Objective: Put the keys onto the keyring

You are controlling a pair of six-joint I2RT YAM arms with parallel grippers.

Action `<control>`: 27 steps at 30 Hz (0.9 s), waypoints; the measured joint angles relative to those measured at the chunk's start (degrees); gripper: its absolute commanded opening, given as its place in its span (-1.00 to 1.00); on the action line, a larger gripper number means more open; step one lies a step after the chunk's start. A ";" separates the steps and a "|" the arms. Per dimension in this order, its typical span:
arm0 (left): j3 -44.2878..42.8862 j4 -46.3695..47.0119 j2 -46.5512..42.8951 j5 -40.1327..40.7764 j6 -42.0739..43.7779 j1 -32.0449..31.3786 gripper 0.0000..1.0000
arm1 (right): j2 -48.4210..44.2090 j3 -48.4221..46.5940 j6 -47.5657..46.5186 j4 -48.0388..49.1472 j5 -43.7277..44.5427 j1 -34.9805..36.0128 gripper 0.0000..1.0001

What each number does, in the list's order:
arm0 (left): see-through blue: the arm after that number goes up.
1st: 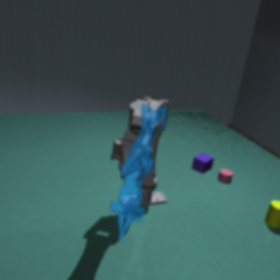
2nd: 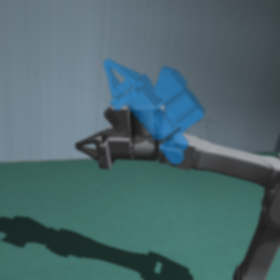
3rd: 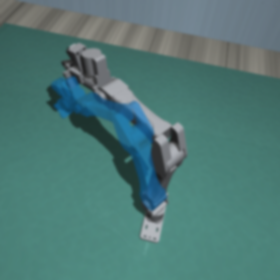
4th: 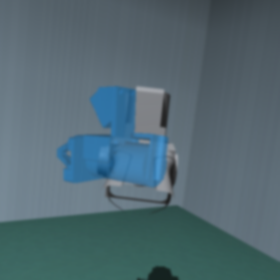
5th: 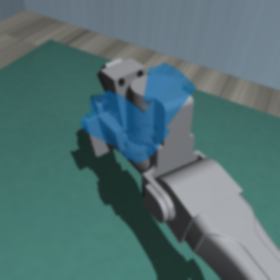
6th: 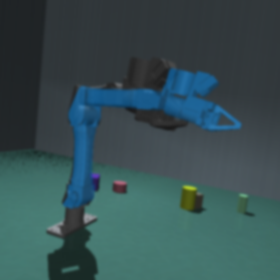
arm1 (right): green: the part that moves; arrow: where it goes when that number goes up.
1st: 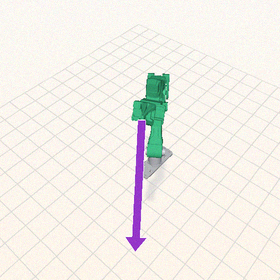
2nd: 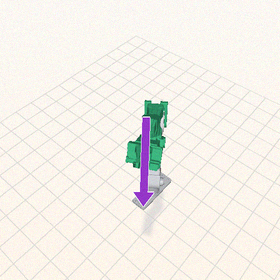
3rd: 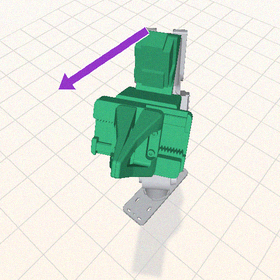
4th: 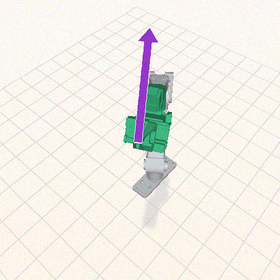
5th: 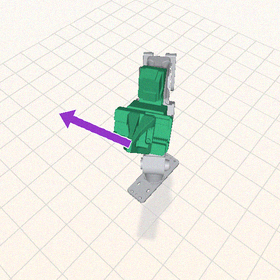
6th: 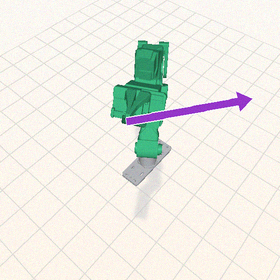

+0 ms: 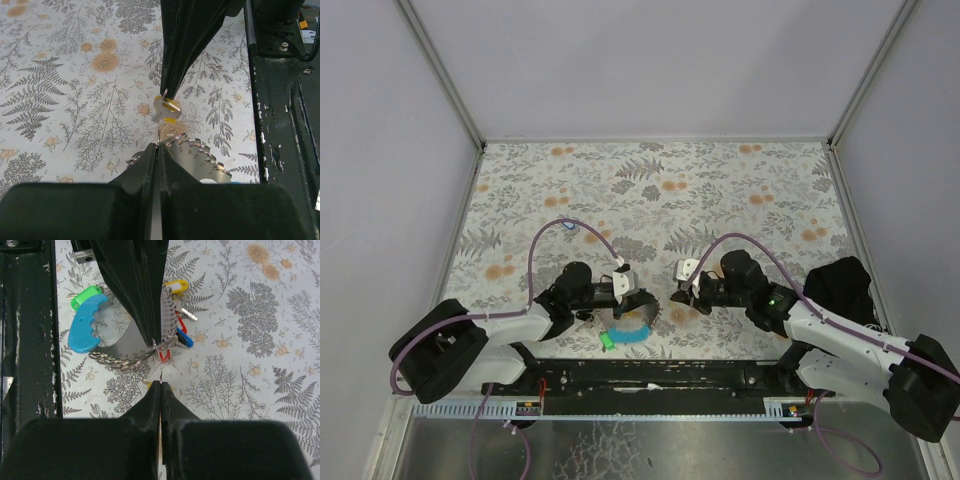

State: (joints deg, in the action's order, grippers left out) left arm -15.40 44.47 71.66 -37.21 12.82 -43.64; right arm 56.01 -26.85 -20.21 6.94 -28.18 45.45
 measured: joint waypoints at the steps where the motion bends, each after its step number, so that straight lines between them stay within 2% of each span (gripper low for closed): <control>1: 0.00 0.07 0.13 -0.04 0.00 -0.04 -1.00 | 0.31 0.28 0.00 0.28 -0.02 0.00 -1.00; 27: 0.00 3.10 3.34 -2.60 -0.09 -0.20 -1.00 | 4.44 1.46 -1.38 4.13 -4.52 0.00 -1.00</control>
State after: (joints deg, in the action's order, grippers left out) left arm -15.40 47.57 75.00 -39.81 12.73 -43.83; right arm 60.45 -25.39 -21.58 11.07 -32.71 45.45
